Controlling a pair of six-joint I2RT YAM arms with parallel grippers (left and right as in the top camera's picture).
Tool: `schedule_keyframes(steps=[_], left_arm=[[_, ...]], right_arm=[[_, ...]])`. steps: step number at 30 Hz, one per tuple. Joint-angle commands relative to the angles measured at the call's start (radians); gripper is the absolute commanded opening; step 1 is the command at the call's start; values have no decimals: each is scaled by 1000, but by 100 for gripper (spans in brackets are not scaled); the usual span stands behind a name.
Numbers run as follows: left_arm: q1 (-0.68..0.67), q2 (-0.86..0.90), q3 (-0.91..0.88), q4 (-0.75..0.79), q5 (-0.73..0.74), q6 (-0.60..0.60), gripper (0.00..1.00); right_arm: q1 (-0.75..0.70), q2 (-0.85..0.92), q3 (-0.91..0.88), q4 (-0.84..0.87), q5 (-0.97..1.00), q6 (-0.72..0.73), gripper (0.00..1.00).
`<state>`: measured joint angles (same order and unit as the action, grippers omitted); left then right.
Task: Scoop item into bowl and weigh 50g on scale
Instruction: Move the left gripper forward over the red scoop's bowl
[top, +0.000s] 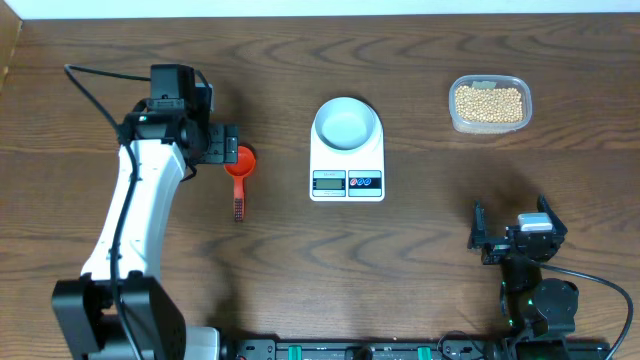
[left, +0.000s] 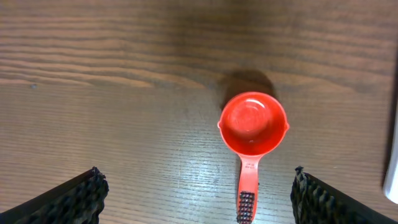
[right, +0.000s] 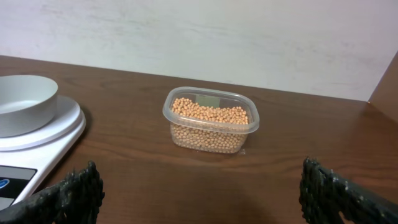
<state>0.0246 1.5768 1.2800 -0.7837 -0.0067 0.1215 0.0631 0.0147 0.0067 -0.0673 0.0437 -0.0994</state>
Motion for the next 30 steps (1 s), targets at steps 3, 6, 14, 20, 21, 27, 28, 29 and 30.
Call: schedule_keyframes(steps=[3, 6, 14, 20, 21, 27, 28, 29, 30], left_arm=[[3, 96, 22, -5, -6, 17, 97], [3, 143, 22, -5, -6, 17, 96], [3, 248, 22, -4, -6, 17, 96], [3, 274, 22, 22, -6, 17, 96], [3, 278, 22, 31, -5, 16, 96], [3, 298, 9, 48, -5, 16, 97], [3, 298, 6, 49, -5, 17, 96], [3, 298, 5, 48, -5, 17, 96], [3, 298, 5, 49, -5, 16, 96]], right_arm=[[2, -8, -1, -5, -2, -14, 99], [2, -8, -1, -5, -2, -14, 99], [2, -8, -1, -5, -2, -14, 99], [2, -8, -1, -5, -2, -14, 99], [2, -8, -1, -5, -2, -14, 99], [2, -8, -1, -5, -2, -14, 99], [2, -8, -1, -5, -2, -14, 99], [2, -8, -1, -5, -2, -14, 99], [2, -8, -1, -5, -2, -14, 99]])
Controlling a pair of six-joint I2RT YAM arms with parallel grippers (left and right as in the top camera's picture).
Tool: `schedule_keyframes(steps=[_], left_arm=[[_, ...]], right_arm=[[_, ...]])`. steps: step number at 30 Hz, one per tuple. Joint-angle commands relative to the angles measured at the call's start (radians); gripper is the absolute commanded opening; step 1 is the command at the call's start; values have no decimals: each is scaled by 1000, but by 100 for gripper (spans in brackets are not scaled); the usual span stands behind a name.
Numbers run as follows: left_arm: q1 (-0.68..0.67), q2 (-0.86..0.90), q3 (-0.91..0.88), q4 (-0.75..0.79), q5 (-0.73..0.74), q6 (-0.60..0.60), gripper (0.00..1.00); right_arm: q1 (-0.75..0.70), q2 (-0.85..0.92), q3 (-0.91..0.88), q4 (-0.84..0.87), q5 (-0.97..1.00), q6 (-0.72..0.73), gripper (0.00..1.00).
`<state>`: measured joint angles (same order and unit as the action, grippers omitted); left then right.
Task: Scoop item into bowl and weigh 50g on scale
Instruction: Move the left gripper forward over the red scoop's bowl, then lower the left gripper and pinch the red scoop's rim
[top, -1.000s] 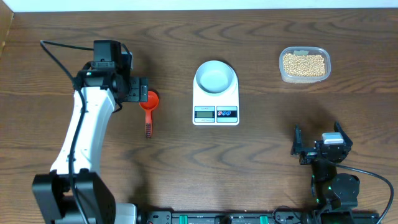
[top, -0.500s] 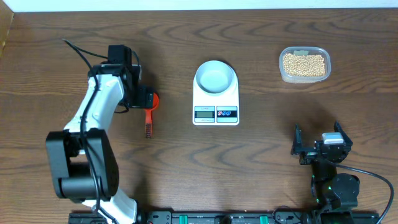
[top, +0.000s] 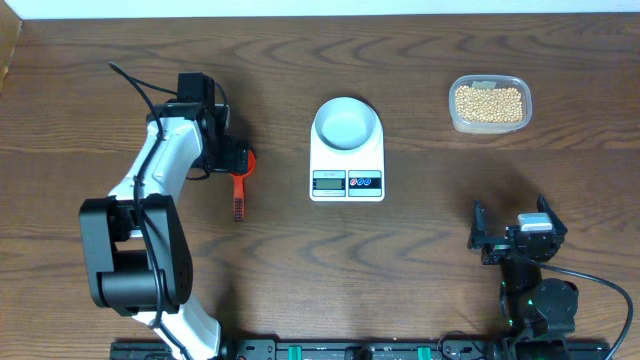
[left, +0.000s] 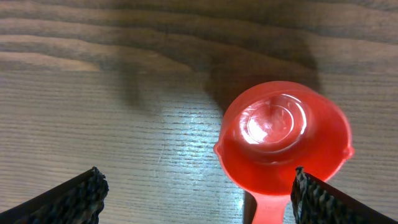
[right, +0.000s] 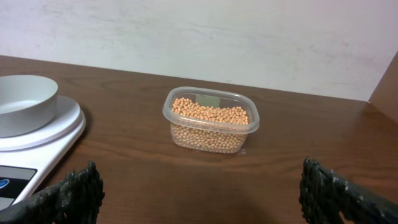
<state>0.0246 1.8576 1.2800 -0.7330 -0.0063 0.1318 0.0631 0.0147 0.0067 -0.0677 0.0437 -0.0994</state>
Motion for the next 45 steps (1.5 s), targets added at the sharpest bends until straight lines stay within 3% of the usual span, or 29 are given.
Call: schedule_keyframes(steps=[1, 45], left_arm=[[3, 17, 5, -2, -5, 6, 96], [2, 84, 0, 40, -5, 6, 96]], right_arm=[[2, -8, -1, -4, -2, -14, 99], [2, -8, -1, -4, -2, -14, 99]])
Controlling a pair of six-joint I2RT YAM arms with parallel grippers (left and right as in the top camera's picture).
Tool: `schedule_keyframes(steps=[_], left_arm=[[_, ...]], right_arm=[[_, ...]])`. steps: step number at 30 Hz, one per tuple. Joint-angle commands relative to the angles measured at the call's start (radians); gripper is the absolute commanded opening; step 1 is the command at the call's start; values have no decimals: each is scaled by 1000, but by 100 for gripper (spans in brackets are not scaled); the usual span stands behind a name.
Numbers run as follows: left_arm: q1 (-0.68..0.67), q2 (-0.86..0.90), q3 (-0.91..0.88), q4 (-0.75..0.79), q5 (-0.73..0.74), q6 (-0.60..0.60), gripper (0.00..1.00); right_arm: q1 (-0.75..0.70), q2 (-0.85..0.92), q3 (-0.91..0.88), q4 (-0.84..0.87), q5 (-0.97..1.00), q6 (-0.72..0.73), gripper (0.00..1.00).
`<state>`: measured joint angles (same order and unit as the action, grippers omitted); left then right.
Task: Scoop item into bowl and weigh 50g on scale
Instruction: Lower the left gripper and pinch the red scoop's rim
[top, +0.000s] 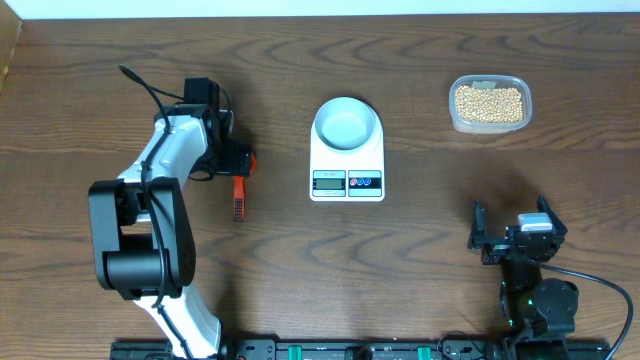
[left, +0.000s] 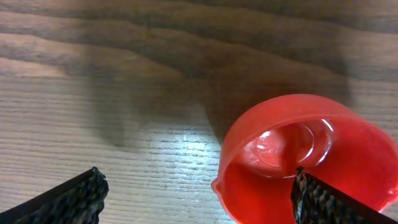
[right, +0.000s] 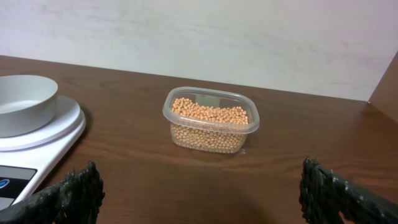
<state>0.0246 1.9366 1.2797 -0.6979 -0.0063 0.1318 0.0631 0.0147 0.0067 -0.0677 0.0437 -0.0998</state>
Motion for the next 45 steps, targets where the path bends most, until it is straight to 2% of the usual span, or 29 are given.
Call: schedule_keyframes(steps=[1, 45], left_arm=[[2, 5, 0, 7, -5, 6, 96], [2, 5, -36, 38, 32, -5, 96]], right_arm=[[2, -8, -1, -4, -2, -13, 99], [2, -8, -1, -4, -2, -13, 99]])
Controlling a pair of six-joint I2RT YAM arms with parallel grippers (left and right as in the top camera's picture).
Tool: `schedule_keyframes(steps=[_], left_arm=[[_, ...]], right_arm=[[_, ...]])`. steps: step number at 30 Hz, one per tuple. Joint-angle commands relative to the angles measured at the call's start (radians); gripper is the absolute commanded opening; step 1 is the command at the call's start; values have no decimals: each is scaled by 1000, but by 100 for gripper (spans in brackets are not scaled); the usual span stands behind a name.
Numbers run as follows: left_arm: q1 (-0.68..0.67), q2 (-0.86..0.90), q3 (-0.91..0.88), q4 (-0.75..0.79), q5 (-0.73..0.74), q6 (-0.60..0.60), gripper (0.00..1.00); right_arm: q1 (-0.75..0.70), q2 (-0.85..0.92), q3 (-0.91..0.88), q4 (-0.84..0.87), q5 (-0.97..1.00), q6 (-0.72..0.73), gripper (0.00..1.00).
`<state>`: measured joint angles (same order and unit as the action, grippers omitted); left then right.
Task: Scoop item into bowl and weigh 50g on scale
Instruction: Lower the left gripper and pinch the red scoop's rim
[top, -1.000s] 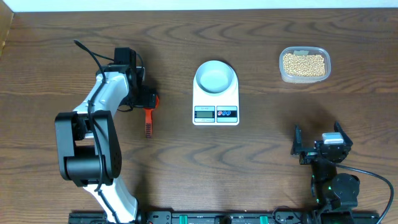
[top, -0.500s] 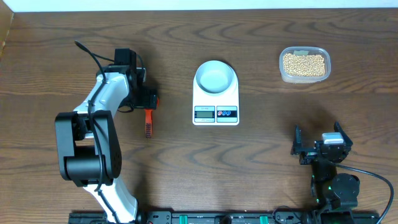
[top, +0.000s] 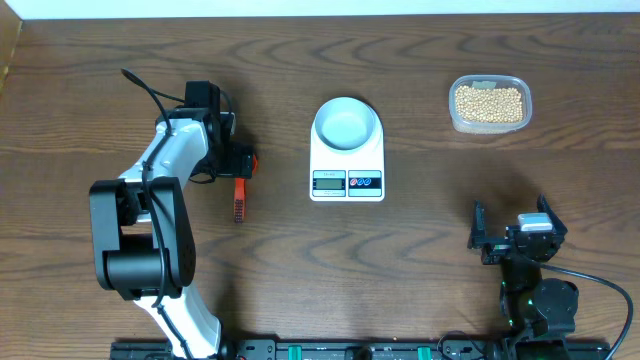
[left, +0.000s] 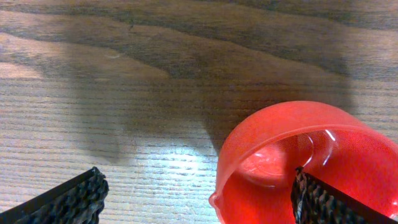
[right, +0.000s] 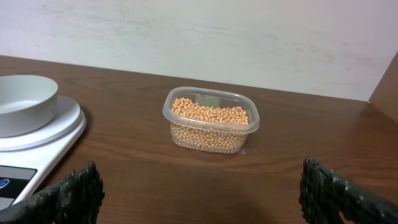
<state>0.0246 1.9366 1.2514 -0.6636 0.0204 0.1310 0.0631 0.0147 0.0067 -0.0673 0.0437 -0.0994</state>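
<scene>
The red scoop (left: 292, 168) lies on the table left of the scale, its cup filling the lower right of the left wrist view. In the overhead view only its handle (top: 238, 200) and a sliver of the cup show. My left gripper (left: 196, 202) is open and low over the cup's left rim: one finger (left: 329, 202) stands over the cup's inside, the other (left: 62, 202) over bare wood. A white bowl (top: 347, 122) sits on the white scale (top: 347, 180). A clear tub of beans (right: 211, 121) stands at the back right. My right gripper (right: 199, 199) rests open, facing the tub.
The table's wood surface (top: 300, 270) stretches between the arms. The left arm's cable (top: 150, 95) loops behind its wrist. The right arm (top: 520, 240) is parked near the front right edge.
In the left wrist view the scoop's cup looks slightly larger and closer, so my left gripper has come a little lower. Its fingers stay open. The right arm has not moved.
My left gripper was open well above the scoop, whose whole cup and part of its handle showed. Then it was lower over the cup, then lower again with one finger over the cup's inside, and now closer still. The right arm stayed parked throughout.
</scene>
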Motion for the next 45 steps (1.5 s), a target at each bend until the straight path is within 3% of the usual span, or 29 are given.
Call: schedule_keyframes(steps=[1, 16, 21, 31, 45], left_arm=[[2, 5, -8, 7, 5, -4, 96], [2, 5, -8, 14, 5, -5, 79], [2, 5, -8, 14, 5, -5, 65], [2, 5, -9, 14, 5, -5, 48], [2, 5, -9, 14, 5, -5, 31]], right_arm=[[2, -8, -1, -5, -2, -14, 99], [2, -8, -1, -5, -2, -14, 99], [2, -8, -1, -5, -2, -14, 99], [2, -8, -1, -5, -2, -14, 99], [2, -8, -1, -5, -2, -14, 99]])
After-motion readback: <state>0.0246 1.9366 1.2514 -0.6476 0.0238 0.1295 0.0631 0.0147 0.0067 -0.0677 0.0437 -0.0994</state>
